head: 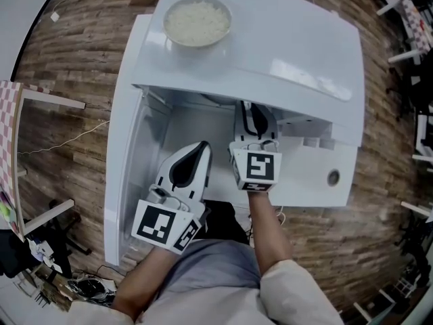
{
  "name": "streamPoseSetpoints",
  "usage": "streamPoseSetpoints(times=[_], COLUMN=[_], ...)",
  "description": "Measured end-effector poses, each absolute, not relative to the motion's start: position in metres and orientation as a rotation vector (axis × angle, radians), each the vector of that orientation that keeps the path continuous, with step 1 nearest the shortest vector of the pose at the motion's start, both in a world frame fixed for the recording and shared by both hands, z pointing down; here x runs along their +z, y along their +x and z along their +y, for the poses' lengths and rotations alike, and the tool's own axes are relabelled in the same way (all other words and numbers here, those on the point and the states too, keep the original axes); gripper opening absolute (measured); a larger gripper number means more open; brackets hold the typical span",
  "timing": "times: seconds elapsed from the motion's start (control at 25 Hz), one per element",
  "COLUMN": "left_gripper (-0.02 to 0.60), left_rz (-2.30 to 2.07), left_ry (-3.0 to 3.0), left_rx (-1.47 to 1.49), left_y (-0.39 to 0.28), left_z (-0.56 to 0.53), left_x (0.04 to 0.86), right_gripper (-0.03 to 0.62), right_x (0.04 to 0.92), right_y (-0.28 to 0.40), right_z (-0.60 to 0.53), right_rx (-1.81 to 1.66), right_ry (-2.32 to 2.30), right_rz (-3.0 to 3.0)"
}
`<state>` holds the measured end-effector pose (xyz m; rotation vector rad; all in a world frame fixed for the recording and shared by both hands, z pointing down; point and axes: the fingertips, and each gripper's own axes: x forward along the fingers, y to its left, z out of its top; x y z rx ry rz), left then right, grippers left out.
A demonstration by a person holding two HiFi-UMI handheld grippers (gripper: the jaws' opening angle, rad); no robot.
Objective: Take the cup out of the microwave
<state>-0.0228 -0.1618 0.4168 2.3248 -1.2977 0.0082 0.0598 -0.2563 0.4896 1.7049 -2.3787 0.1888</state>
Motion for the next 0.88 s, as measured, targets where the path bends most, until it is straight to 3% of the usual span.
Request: streamPoseSetpoints(times=[0.88], left_gripper=[0.015], left_rz=[-1.305], left_ry=[2.356], left_rx=[0.021], left_y=[-0.009], left_z=[-0.143], left_x=[0.408], right_gripper=[0.069], right_x=[0.482], right_y=[0.075], right_z=[-0.201], right_rx=[0.238], right_ry=[1.677], right_rz=[-2.416])
